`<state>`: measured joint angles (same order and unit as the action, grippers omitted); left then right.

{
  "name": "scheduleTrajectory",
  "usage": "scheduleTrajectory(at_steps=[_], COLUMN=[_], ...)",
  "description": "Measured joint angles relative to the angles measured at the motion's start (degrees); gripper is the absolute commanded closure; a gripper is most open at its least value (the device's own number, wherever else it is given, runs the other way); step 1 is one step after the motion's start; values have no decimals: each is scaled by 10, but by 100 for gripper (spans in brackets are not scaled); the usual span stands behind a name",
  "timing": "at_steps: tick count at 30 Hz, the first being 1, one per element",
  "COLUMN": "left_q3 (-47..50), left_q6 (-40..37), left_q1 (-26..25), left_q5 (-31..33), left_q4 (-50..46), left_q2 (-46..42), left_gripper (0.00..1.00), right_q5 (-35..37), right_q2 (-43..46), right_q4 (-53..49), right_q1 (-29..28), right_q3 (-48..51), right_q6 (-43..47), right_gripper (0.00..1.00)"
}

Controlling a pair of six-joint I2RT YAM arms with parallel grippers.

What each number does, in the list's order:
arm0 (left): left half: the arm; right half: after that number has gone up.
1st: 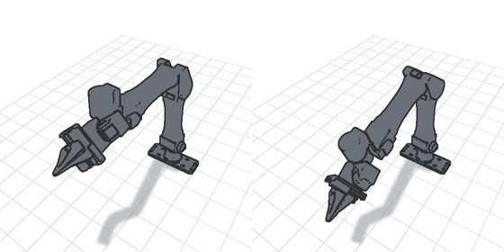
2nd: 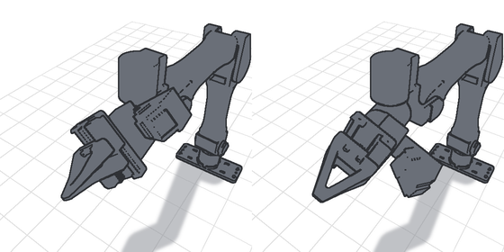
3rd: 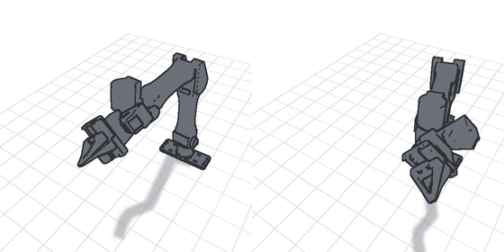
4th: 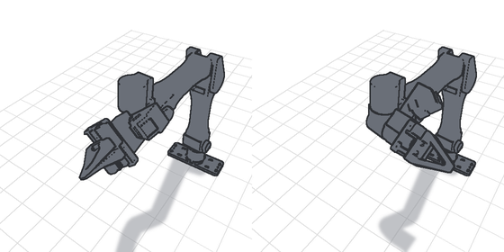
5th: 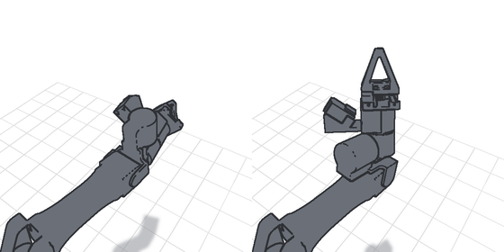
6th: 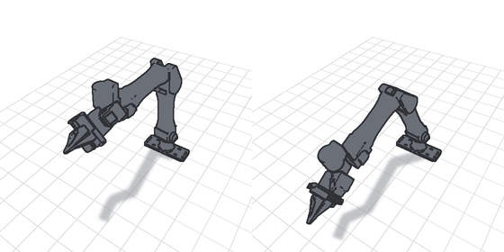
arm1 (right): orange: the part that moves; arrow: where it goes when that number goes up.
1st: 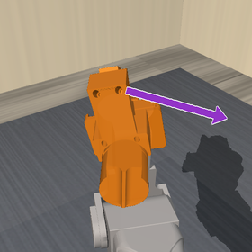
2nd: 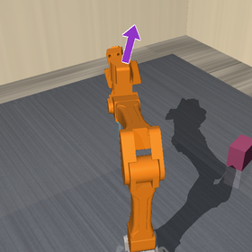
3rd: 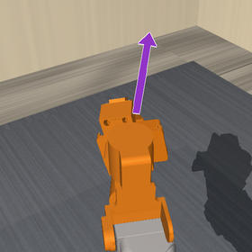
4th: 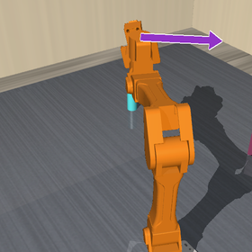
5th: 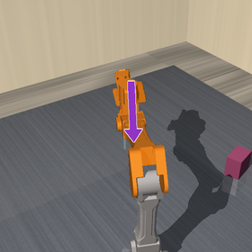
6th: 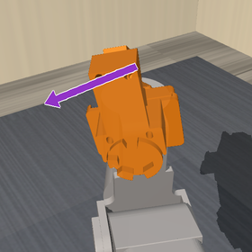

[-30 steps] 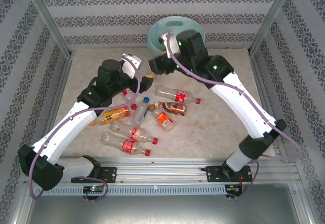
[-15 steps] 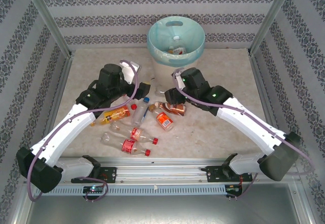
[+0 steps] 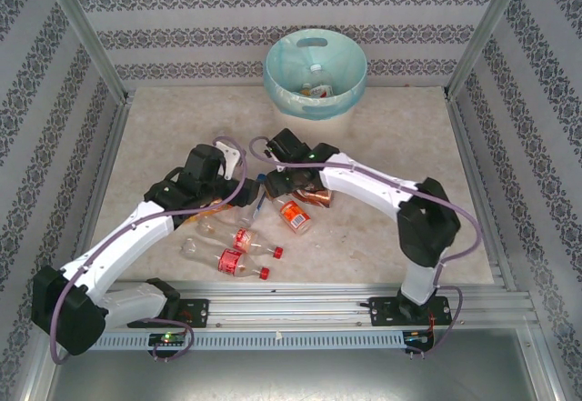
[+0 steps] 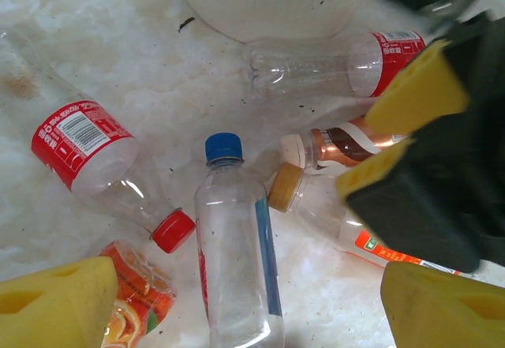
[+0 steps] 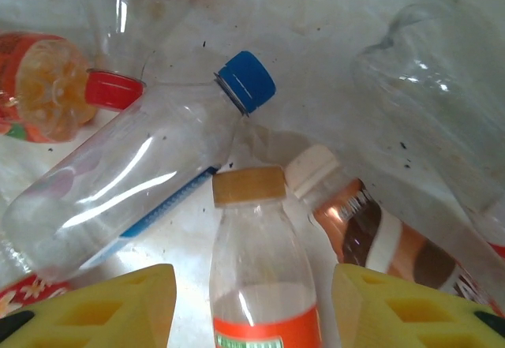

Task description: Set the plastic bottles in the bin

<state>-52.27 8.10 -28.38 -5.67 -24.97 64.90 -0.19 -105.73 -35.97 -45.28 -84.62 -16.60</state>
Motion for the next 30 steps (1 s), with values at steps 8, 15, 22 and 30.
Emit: scheduleTrajectory(at_steps=[8, 15, 22, 30], left_q3=[7, 19, 20, 24], left_q6=[1, 1, 1, 1], left_q1=[4, 4, 4, 4], left_q5=[30, 43, 44, 44], left_q4=[0, 0, 0, 0], left_q2=[-40, -50, -53, -71], left_gripper=[12, 11, 11, 11], right_q5=[-11, -18, -18, -26], right_q2=[-99, -136, -158, -186], right_q4=[-24, -44, -59, -64], right_q1=[0, 0, 0, 0], right_q3=[-67, -98, -112, -128], right_q6=[2, 3, 4, 5], right_gripper=[56, 54, 52, 50])
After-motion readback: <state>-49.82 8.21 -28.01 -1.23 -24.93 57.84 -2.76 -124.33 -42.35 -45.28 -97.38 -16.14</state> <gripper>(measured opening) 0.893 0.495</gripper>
